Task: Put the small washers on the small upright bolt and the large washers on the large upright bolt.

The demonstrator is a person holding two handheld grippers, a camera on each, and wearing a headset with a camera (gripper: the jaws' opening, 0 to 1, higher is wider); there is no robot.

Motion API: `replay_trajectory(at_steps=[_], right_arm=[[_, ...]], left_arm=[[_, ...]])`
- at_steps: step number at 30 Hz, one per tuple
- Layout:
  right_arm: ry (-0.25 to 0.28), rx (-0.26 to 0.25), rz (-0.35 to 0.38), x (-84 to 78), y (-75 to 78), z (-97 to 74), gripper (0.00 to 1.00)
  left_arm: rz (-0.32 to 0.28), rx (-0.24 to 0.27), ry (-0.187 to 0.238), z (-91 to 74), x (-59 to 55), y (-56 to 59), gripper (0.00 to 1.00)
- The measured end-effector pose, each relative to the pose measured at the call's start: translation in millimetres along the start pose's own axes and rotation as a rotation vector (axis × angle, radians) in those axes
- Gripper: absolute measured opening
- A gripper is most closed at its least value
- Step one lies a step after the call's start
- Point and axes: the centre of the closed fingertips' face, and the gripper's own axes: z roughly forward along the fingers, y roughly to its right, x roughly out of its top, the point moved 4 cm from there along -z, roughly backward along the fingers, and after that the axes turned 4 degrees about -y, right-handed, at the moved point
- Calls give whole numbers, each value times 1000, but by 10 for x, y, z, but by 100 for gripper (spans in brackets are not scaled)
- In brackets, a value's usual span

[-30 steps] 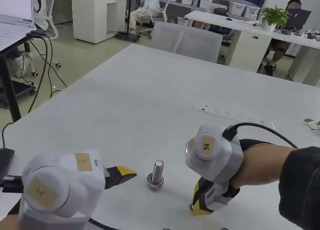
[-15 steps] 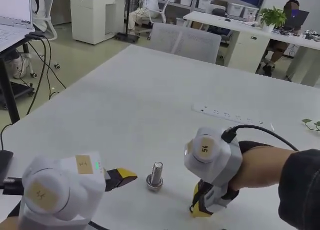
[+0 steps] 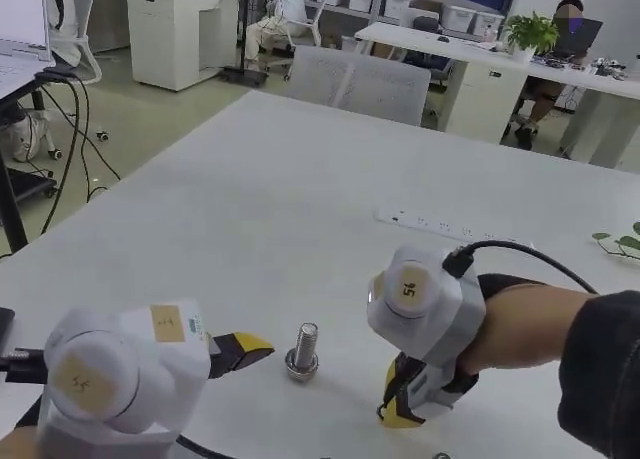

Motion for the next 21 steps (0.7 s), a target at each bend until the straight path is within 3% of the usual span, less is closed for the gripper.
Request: replay_trajectory(at_steps=[21], right_arm=[[30,-50,18,-108,-93,-377,14]], left_arm=[[29,-57,-4,100,125,29,80]])
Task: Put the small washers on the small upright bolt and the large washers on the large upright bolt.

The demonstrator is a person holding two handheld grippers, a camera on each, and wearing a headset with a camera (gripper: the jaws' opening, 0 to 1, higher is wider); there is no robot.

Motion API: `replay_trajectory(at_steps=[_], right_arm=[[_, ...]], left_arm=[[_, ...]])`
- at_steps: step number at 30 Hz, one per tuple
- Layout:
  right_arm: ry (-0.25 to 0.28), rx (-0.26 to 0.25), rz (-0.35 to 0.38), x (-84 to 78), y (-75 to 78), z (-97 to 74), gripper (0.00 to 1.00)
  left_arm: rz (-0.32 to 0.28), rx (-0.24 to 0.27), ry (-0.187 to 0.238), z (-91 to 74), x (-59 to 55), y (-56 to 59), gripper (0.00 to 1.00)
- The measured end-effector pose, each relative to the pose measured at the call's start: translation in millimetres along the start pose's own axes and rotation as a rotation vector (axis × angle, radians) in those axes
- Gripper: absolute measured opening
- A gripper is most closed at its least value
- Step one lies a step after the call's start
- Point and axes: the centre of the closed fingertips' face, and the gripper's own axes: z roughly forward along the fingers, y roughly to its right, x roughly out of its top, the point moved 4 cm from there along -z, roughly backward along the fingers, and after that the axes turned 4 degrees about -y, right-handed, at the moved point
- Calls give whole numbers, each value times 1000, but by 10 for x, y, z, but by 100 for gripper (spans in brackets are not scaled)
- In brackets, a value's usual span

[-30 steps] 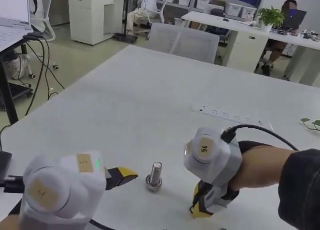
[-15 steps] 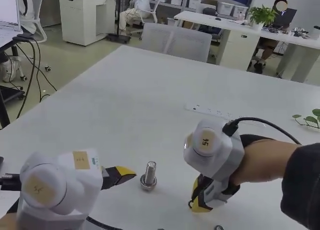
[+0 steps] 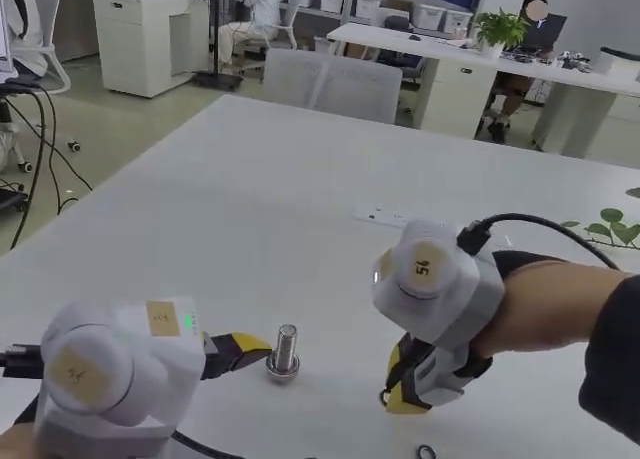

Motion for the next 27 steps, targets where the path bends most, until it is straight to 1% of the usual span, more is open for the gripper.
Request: replay_trajectory(at_steps=[6,12,17,22,27], right_arm=[[-1,-18,3,-69,-38,-137,14],[-3,-25,10,-136,-70,-216,14],[1,-36,20,-194,-64,-308,14],[6,-48,32,-260,-43,-414,14],[6,-66,46,-346,11,-515,14]], left_arm=[[13,-14,-2,32,38,13,80],[20,-22,-3,45,72,24,79],[26,-26,-7,47,81,32,79],[35,-30,-11,57,116,41,79],[44,-36,-17,78,148,53,79]])
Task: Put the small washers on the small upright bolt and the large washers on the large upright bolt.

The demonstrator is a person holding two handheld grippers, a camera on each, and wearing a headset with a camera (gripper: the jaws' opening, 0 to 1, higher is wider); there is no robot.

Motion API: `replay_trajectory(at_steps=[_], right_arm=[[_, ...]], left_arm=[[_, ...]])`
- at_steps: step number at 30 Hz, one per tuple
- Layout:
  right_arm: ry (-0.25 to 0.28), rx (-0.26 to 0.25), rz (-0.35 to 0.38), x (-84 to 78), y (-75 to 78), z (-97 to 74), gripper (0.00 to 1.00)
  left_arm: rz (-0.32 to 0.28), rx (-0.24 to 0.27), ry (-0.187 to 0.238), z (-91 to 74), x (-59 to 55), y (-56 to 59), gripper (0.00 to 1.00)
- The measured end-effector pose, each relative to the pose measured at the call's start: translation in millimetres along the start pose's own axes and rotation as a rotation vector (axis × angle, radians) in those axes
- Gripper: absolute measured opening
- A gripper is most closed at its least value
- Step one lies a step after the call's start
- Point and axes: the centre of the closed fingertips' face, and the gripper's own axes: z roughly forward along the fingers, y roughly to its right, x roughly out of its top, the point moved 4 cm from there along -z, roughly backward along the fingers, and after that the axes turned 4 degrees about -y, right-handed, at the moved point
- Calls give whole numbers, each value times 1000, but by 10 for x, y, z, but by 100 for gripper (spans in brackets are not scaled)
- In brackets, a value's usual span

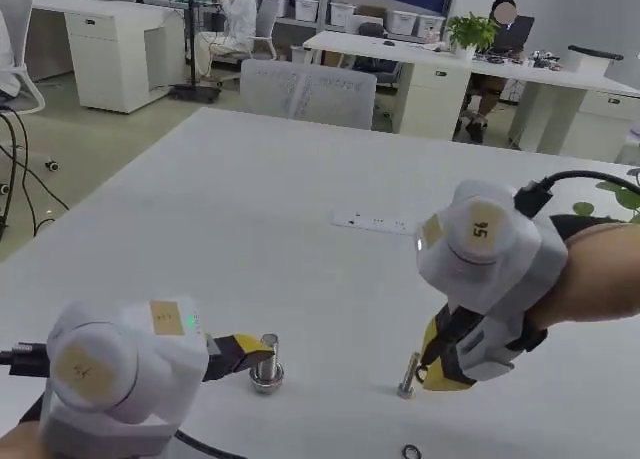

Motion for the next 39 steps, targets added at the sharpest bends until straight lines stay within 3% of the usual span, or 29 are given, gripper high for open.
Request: replay_trajectory(at_steps=[8,19,39], right_arm=[[-5,-27,18,-124,111,-116,14],[-4,-43,30,-167,267,-185,14],[-11,-6,-5,-52,332,-8,14]], left_arm=[[4,-10,-9,19,16,23,79],[0,-18,-27,35,-8,29,79],[-9,-53,-39,190,-51,14,79]])
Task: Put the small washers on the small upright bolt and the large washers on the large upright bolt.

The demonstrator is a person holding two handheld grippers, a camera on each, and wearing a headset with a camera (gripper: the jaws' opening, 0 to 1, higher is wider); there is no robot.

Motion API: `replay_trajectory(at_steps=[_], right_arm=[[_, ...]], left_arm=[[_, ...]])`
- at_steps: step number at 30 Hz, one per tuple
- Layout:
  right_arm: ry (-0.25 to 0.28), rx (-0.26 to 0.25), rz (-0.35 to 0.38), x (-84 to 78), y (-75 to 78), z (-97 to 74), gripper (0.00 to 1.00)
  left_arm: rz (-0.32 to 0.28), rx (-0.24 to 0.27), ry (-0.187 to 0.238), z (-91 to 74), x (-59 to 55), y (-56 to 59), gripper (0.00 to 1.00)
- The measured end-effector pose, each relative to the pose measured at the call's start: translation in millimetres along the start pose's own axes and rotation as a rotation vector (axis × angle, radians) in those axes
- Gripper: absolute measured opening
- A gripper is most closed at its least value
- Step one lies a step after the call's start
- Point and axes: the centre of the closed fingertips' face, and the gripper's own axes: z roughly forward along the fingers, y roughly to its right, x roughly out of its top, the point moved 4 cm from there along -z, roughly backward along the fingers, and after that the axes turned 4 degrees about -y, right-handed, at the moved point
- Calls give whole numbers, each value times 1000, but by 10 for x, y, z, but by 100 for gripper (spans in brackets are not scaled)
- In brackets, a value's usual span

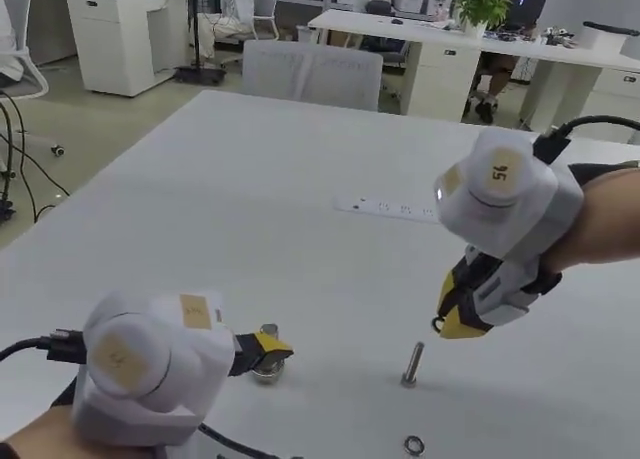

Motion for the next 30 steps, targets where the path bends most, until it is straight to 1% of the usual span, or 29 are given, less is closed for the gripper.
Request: replay_trajectory(at_steps=[2,14,30], right_arm=[[-5,3,-8,7,1,39,14],[-16,36,-20,22,28,206,14],[-15,53,-25,-3,72,328,14]], left_arm=[[-5,-1,0,10,-14,-15,79],[-20,-8,8,36,-30,-25,79],[-32,-9,7,69,-44,-42,79]])
